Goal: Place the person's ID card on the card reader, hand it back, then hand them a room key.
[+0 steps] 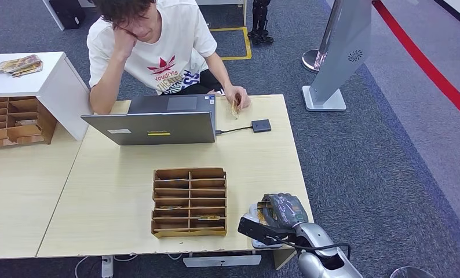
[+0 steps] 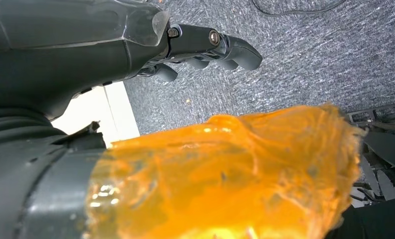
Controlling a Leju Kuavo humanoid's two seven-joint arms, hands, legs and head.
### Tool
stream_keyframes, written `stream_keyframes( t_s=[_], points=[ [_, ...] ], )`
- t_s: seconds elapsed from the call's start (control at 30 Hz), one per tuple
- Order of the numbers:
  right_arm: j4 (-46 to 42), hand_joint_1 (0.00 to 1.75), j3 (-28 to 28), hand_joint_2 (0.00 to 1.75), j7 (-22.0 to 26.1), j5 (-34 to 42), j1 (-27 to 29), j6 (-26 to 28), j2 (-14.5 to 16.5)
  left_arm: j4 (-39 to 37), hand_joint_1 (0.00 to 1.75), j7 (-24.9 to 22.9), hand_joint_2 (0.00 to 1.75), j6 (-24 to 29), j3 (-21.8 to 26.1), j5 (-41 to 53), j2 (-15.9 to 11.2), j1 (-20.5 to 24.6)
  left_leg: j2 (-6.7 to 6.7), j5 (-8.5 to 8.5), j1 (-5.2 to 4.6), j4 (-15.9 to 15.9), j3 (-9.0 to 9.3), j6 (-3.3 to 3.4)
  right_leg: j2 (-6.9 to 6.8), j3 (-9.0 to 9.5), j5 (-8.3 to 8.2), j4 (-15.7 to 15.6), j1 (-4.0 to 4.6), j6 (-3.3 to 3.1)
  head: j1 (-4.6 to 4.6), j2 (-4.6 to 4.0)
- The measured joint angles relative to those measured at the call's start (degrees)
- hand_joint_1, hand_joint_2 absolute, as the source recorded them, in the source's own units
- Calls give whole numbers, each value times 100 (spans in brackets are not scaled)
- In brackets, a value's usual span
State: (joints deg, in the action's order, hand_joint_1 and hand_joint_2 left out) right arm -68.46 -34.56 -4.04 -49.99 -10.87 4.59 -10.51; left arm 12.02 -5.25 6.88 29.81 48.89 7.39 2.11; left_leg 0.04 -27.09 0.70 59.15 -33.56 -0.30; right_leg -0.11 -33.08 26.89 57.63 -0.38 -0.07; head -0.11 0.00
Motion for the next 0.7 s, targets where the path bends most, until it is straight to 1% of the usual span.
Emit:
stream_keyframes(
  t_s=[0.7],
  points=[
    [28,175,-16,175,0,1,-16,0,0,0,0,0,0,-2,0,33,0,0,0,0,0,0,9,0,0,9,0,0,0,0,0,0]
  ],
)
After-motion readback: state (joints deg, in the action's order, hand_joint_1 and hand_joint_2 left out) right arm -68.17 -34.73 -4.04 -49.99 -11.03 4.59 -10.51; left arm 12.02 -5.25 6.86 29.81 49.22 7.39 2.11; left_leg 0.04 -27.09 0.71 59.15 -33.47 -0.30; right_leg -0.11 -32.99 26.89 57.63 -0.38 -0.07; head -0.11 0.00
